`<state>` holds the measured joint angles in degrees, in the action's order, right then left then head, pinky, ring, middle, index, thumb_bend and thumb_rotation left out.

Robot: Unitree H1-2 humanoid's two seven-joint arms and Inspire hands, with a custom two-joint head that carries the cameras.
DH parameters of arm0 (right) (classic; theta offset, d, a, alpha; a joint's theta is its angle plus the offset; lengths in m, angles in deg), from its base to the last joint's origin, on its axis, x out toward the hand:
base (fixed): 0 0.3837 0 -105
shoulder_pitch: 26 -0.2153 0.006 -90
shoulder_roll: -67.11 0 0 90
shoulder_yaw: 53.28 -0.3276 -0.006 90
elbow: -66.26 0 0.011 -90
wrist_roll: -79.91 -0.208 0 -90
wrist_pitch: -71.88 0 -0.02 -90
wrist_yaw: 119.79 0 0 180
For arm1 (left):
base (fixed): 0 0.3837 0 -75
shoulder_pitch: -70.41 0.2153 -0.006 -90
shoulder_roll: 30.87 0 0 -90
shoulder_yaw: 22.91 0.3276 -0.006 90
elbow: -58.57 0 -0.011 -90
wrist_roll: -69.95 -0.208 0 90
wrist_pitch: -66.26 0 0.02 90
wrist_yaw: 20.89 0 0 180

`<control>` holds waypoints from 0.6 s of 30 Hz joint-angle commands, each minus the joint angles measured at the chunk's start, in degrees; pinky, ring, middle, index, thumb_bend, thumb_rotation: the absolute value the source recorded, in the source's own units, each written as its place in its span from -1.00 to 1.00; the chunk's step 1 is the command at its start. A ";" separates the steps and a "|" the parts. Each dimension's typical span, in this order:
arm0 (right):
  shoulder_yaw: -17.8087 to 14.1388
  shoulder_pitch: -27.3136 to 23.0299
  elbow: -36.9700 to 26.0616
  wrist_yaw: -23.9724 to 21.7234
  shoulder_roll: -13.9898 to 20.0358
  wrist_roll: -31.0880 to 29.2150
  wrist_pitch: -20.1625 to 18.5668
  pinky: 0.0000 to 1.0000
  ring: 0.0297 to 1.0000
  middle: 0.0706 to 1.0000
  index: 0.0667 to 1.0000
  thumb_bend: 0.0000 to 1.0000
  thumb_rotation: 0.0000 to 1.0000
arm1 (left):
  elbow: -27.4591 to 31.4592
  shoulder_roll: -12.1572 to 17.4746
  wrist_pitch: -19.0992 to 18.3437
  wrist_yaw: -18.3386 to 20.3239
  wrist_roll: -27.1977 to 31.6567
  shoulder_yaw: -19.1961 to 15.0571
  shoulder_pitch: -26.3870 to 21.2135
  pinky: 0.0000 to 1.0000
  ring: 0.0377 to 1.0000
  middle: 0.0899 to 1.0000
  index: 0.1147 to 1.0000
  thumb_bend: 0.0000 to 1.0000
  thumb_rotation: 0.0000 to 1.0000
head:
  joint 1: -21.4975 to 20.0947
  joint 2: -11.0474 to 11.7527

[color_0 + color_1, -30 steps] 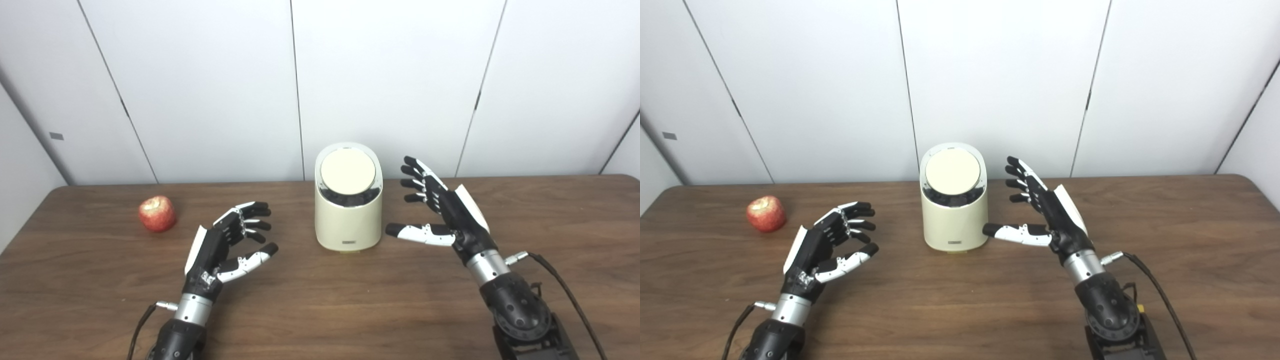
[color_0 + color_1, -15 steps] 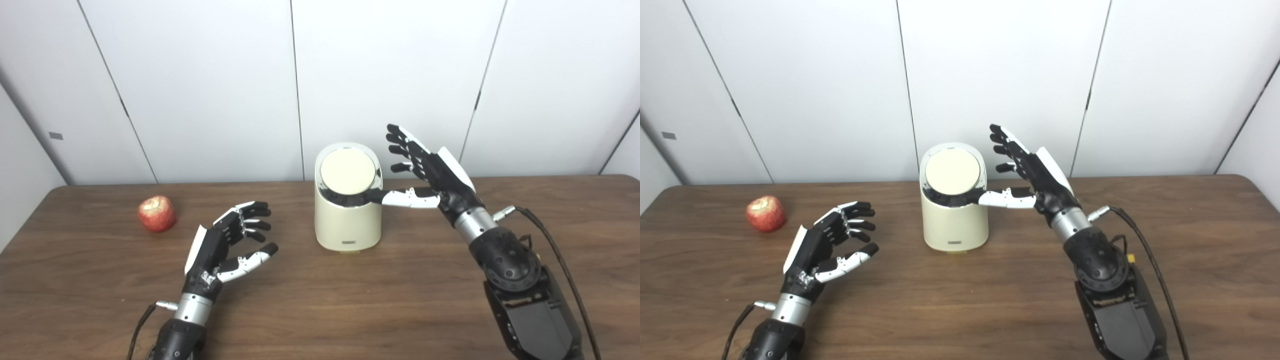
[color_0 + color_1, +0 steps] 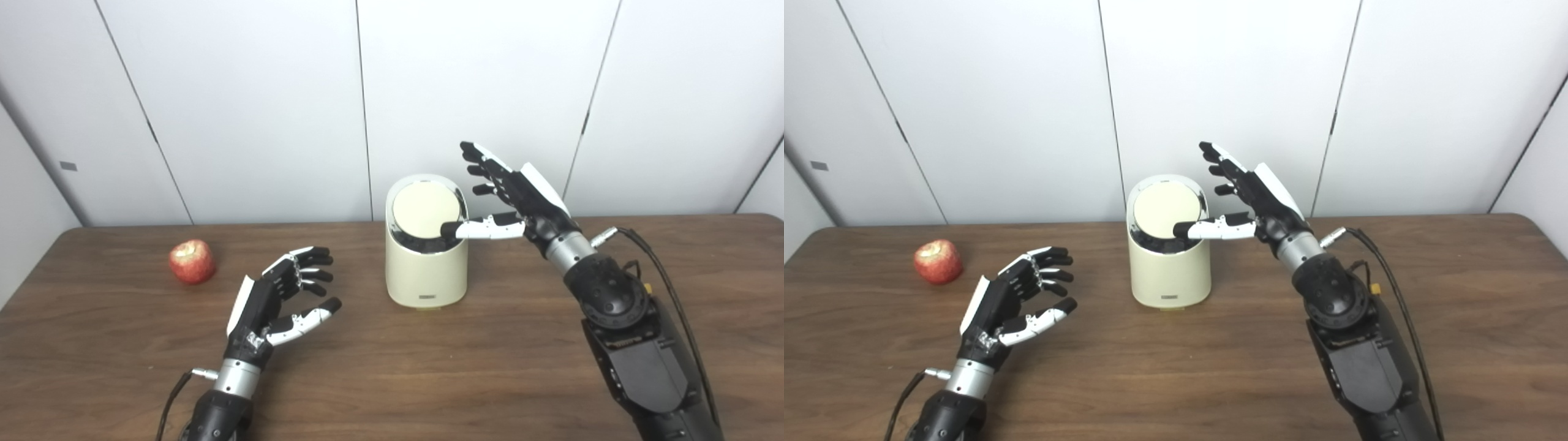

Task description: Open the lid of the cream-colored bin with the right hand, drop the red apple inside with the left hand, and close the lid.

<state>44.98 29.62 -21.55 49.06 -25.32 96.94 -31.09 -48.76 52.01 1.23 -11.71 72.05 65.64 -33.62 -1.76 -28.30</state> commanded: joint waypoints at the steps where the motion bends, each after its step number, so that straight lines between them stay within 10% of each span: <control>1: 0.05 -3.84 -0.62 0.12 0.93 0.85 0.22 0.59 0.83 0.90 0.92 0.47 -0.28 | -3.46 -1.43 1.17 -0.42 0.20 0.76 2.24 0.09 0.27 0.41 0.46 0.25 -0.86 | -0.04 -0.05; 18: 3.24 -9.63 6.64 -1.54 1.94 4.63 -2.35 0.71 0.94 1.00 0.96 0.55 -0.24 | -3.28 -1.71 0.77 -1.24 -0.89 0.93 2.33 0.09 0.26 0.41 0.46 0.27 -0.84 | 0.54 -0.07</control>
<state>48.26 23.55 -14.04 47.88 -23.71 101.79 -34.27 -48.81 51.85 1.24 -12.13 71.50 65.75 -33.92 -1.14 -28.30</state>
